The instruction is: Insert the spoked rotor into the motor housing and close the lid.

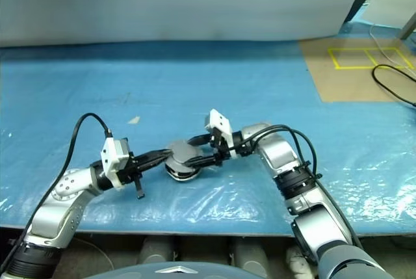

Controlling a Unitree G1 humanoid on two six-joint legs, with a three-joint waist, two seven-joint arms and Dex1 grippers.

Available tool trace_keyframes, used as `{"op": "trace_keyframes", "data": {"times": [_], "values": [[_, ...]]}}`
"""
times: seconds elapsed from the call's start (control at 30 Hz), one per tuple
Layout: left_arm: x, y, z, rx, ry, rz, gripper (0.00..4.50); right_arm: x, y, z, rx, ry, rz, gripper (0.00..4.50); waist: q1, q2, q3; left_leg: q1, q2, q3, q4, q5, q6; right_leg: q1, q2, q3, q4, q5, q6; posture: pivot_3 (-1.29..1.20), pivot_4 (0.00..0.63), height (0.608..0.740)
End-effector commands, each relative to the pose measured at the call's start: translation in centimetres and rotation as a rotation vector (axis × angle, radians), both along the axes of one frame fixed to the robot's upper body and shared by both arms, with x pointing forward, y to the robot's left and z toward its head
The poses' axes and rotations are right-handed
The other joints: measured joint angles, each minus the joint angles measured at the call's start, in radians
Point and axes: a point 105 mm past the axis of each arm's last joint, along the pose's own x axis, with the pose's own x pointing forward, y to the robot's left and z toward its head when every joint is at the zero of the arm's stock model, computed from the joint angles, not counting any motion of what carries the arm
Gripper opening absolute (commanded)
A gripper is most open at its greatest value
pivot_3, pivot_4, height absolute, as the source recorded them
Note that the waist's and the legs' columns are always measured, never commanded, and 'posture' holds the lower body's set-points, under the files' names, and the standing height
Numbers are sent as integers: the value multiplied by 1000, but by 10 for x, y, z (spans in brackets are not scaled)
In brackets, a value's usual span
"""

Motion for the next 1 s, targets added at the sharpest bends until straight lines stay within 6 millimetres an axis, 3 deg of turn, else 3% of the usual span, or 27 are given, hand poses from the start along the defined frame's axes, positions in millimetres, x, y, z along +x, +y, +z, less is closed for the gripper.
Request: {"op": "trace_keyframes", "data": {"times": [0.03, 0.43, 1.0], "values": [[-1, 0, 1, -4, -19, -8, 0, 3, 5, 11, 23, -95, -4, 2982, -3, 0, 0, 0, 0, 0, 0, 0, 0, 0, 0, 0, 0, 0, 0, 0, 150, 740], [-2, 1, -7, -7, -11, -7, 0, 6, 4, -22, -89, -125, -34, 2982, -6, 0, 0, 1, 0, 0, 0, 0, 0, 1, 0, 0, -1, 0, 0, 0, 150, 740], [-3, 5, -14, -6, -9, 2, 0, 5, 9, -44, -152, -139, -62, 2982, -12, -1, 0, 7, 0, 0, 0, 0, 0, 5, 0, 1, 0, 0, 0, 0, 150, 740]]}}
